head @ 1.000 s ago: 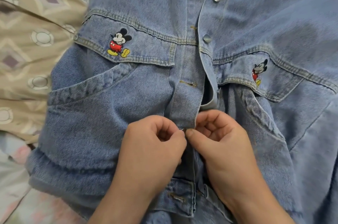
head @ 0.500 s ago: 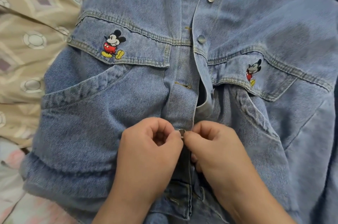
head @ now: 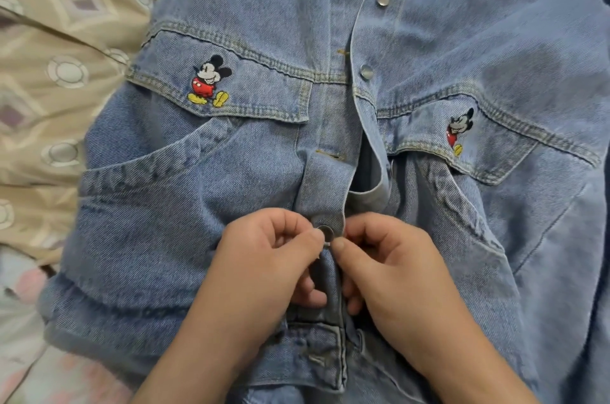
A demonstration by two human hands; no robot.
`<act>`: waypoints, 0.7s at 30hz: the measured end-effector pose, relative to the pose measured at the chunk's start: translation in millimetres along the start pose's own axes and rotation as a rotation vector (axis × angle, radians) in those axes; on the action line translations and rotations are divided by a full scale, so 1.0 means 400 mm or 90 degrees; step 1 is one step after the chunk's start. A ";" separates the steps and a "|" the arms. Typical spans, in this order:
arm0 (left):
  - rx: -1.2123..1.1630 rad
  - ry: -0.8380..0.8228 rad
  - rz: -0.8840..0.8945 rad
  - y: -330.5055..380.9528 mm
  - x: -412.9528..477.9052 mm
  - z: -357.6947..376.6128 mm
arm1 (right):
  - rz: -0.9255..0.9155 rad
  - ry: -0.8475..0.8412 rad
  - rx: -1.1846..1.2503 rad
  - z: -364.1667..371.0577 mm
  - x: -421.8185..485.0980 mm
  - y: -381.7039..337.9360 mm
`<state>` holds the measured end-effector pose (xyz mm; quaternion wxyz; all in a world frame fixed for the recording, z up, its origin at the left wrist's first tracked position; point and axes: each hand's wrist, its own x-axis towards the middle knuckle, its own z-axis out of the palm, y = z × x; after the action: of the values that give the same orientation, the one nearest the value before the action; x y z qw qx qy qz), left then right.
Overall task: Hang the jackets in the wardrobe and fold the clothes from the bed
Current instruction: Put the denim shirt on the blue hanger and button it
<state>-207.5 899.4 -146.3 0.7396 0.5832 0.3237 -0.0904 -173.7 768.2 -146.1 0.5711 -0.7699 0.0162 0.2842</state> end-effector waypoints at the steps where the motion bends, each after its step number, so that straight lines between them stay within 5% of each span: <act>1: 0.012 0.008 0.005 -0.002 0.001 -0.001 | -0.015 0.013 -0.025 0.001 0.001 0.005; 7: 0.050 0.027 -0.019 -0.004 0.008 0.001 | -0.251 0.120 -0.292 0.005 0.003 0.024; 11: 0.025 0.010 -0.058 -0.004 0.012 0.003 | -0.245 0.148 -0.390 0.012 0.000 0.024; 14: 0.069 0.002 -0.064 -0.010 0.017 0.008 | -0.200 0.060 -0.437 -0.020 0.004 -0.004; 16: 0.142 0.016 -0.038 -0.015 0.011 0.014 | -0.217 0.059 -0.426 -0.068 0.006 -0.034; 18: 0.243 0.045 0.026 -0.009 -0.002 0.020 | -0.265 0.174 -0.354 -0.112 0.007 -0.063; 21: 0.550 0.115 0.086 -0.007 -0.024 0.039 | -0.295 0.278 -0.349 -0.133 0.022 -0.059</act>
<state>-210.4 882.0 -141.3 0.4012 0.8639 0.2808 -0.1177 -135.8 731.8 -119.7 0.3771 -0.9188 -0.1129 -0.0280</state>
